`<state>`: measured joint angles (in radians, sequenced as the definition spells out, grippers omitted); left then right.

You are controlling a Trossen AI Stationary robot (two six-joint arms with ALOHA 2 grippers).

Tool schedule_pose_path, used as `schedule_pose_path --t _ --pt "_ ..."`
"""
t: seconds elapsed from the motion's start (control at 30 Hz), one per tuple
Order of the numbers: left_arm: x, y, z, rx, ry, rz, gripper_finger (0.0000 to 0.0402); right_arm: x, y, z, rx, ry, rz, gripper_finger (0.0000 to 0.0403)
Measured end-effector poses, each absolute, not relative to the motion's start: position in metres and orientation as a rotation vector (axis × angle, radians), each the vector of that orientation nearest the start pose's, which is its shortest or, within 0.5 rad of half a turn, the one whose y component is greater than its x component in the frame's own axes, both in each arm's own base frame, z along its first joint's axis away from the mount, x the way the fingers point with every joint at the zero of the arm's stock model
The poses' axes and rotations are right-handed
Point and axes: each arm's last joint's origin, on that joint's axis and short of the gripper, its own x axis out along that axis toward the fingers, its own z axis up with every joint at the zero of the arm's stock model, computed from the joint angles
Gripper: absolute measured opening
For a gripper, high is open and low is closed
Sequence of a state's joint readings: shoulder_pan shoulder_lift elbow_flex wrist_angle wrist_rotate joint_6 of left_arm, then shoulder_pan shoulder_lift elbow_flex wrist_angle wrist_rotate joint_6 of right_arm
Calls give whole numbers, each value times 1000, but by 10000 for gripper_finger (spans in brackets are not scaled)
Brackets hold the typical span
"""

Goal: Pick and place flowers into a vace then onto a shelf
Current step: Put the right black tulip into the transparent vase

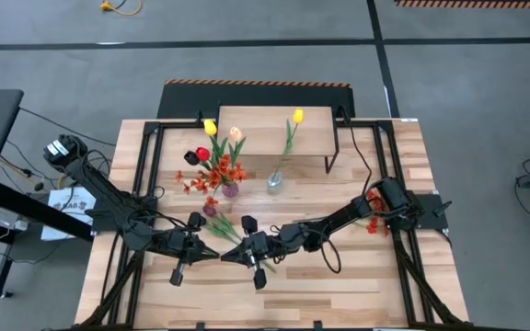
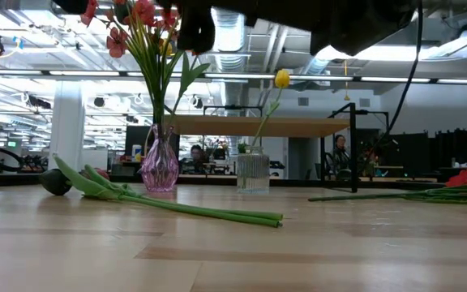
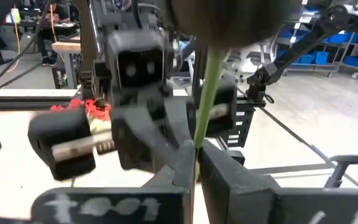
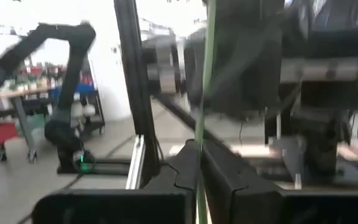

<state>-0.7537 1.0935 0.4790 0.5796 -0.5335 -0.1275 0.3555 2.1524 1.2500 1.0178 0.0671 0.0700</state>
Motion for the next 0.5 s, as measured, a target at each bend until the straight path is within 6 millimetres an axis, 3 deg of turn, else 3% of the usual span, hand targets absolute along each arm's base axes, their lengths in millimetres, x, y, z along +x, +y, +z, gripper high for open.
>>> schedule_pose_path --t 0.23,0.5 --pt "177 -142 246 -134 29 -238 0 432 158 171 97 -34 333 49" --pt "177 -142 241 -148 81 -263 0 433 157 172 98 -41 331 55"
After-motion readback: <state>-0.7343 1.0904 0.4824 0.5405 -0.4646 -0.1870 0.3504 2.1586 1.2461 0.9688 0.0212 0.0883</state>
